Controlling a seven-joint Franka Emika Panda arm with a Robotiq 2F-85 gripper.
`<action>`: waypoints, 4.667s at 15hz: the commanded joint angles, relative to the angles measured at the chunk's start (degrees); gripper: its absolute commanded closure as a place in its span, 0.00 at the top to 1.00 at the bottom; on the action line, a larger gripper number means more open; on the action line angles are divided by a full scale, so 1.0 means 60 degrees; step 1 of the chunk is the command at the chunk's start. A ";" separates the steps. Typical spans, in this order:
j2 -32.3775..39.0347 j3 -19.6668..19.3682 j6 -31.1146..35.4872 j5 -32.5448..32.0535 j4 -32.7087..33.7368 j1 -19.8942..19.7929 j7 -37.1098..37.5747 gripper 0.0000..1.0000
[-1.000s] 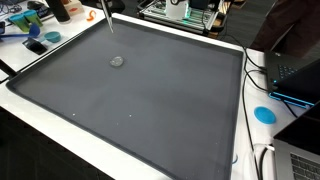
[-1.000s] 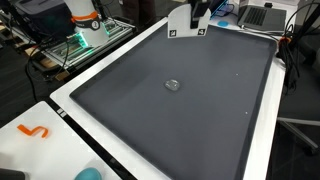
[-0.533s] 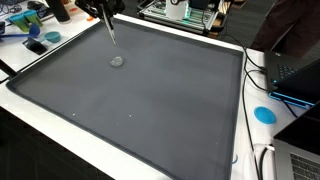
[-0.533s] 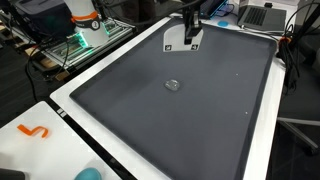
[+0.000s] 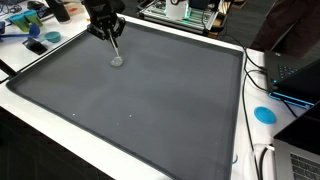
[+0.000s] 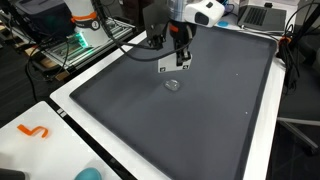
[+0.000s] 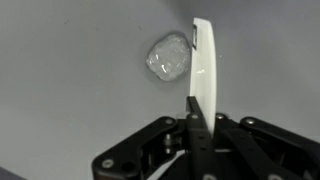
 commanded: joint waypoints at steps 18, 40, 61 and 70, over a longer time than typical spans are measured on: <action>0.0741 0.0490 0.1924 0.0253 -0.0553 -0.0480 -0.1149 0.01; 0.1438 0.0450 0.1594 0.0090 -0.0380 -0.0843 -0.1782 0.01; 0.1531 -0.0042 0.1690 -0.0149 -0.0774 -0.1136 -0.1609 0.01; 0.1557 -0.0340 0.1691 -0.0267 -0.0875 -0.1170 -0.1519 0.01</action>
